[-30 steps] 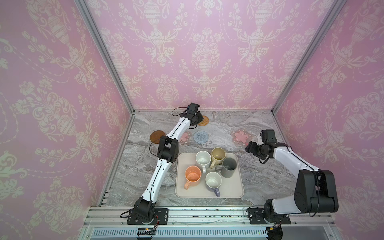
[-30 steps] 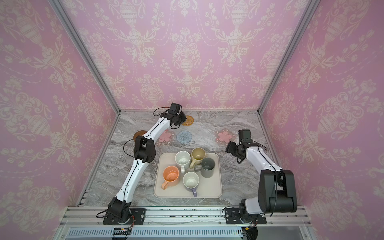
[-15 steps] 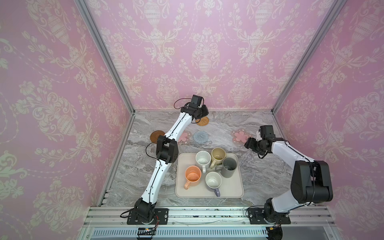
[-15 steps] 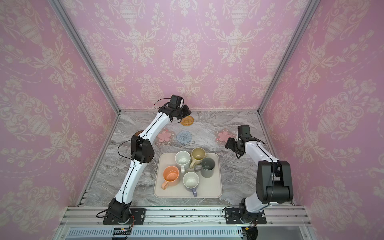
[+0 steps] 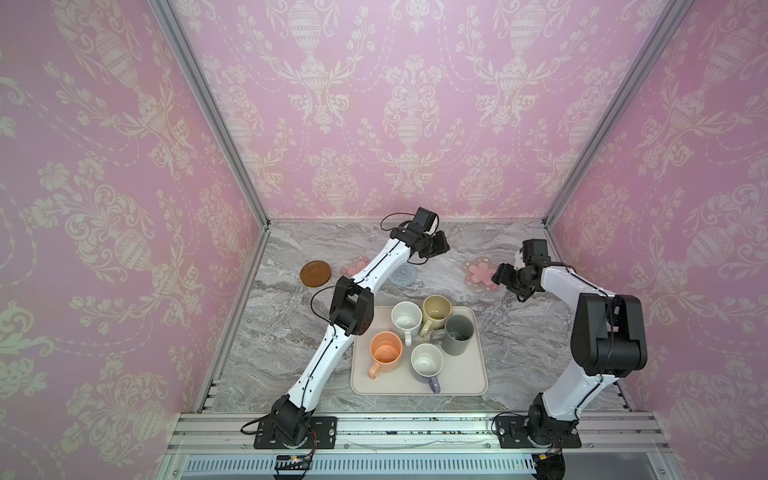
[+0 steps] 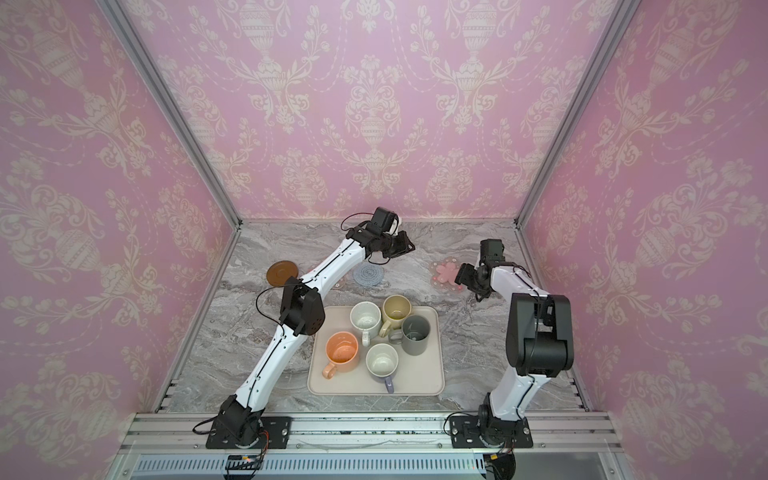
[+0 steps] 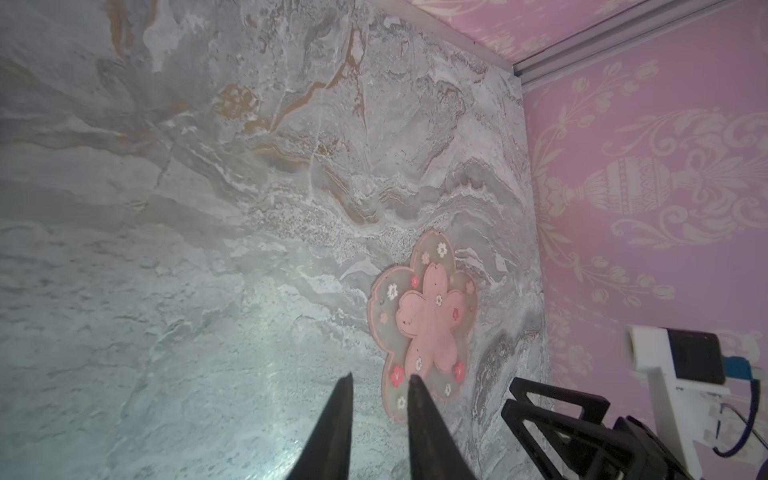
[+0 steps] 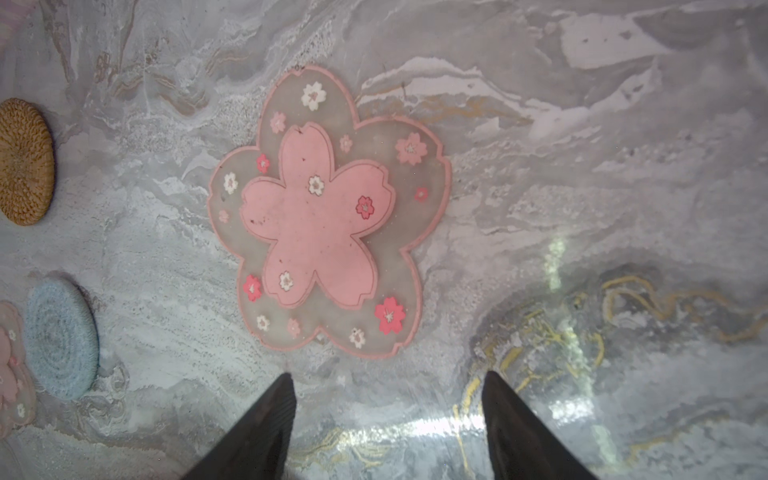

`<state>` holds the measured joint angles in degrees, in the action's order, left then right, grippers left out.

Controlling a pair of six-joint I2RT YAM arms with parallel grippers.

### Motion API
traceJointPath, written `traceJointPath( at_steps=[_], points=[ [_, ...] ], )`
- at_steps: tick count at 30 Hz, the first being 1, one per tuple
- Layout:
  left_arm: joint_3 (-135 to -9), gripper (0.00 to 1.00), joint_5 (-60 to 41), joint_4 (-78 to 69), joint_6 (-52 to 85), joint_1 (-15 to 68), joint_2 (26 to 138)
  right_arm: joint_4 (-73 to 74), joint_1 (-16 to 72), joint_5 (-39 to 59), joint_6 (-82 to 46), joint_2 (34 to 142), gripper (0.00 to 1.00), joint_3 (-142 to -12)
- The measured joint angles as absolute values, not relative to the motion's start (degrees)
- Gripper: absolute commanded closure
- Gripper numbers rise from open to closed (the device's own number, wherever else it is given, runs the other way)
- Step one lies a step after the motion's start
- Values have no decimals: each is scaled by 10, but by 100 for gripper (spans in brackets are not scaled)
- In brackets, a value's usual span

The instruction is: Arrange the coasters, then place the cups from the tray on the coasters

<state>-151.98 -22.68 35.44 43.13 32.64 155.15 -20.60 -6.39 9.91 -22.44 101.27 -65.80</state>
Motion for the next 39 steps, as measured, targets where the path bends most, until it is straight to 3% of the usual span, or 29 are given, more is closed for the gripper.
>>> traceJointPath(
  at_steps=[15, 39],
  points=[
    [-1487, 74, -241, 348, 434, 323, 1552, -188, -76, 133, -227, 1122, 28, -750],
    [-1472, 71, -260, 333, 460, 323, 1555, -194, -79, 131, -240, 1167, 27, -795]
  ],
)
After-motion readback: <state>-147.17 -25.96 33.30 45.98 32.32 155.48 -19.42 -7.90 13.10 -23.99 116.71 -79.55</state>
